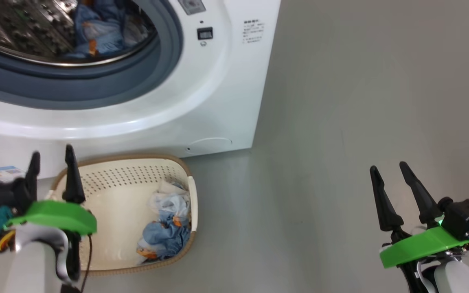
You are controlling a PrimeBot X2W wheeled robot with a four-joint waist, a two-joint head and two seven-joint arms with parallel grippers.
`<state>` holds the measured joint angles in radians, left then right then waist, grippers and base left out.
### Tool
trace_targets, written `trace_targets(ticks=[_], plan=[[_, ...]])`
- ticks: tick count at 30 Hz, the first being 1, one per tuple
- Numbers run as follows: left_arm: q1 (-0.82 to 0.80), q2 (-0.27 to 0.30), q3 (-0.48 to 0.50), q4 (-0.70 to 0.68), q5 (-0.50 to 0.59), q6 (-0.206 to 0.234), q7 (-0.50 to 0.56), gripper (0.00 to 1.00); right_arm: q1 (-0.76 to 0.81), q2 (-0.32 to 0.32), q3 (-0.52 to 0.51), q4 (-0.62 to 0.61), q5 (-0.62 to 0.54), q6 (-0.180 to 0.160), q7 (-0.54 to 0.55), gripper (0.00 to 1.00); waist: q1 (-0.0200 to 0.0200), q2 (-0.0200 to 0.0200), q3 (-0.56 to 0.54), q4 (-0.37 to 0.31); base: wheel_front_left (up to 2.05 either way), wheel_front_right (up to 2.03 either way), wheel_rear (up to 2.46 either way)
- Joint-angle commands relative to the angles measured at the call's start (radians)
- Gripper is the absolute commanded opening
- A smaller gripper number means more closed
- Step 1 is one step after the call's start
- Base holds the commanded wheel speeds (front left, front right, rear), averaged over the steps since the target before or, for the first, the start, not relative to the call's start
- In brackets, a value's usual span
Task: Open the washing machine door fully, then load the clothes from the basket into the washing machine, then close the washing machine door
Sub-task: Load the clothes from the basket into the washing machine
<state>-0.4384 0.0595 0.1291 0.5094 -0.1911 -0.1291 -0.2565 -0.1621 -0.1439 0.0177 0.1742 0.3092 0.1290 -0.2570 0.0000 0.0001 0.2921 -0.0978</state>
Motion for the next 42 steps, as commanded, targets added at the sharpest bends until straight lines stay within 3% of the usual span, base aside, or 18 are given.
trace_targets(ticks=[1,26,42], plan=[[0.031,0.023,0.021,-0.036,-0.004,-0.001,-0.005,1.0,0.02,-0.016,0.016,-0.019,-0.001,0.002,-0.005,1.0,0.0,-0.0001,-0.038,0.028,0.0,0.0,0.0],[0.345,0.003,0.0,-0.193,-0.041,-0.001,-0.005,1.0,0.156,-0.041,-0.014,-0.023,0.012,0.002,-0.005,1.0,0.0,-0.0001,-0.171,0.076,0.0,0.0,0.0],[0.498,-0.006,0.045,-0.303,-0.035,-0.002,-0.005,1.0,0.211,-0.048,-0.025,-0.034,0.02,0.002,-0.005,1.0,0.0,-0.0001,-0.209,0.086,0.0,0.0,0.0]])
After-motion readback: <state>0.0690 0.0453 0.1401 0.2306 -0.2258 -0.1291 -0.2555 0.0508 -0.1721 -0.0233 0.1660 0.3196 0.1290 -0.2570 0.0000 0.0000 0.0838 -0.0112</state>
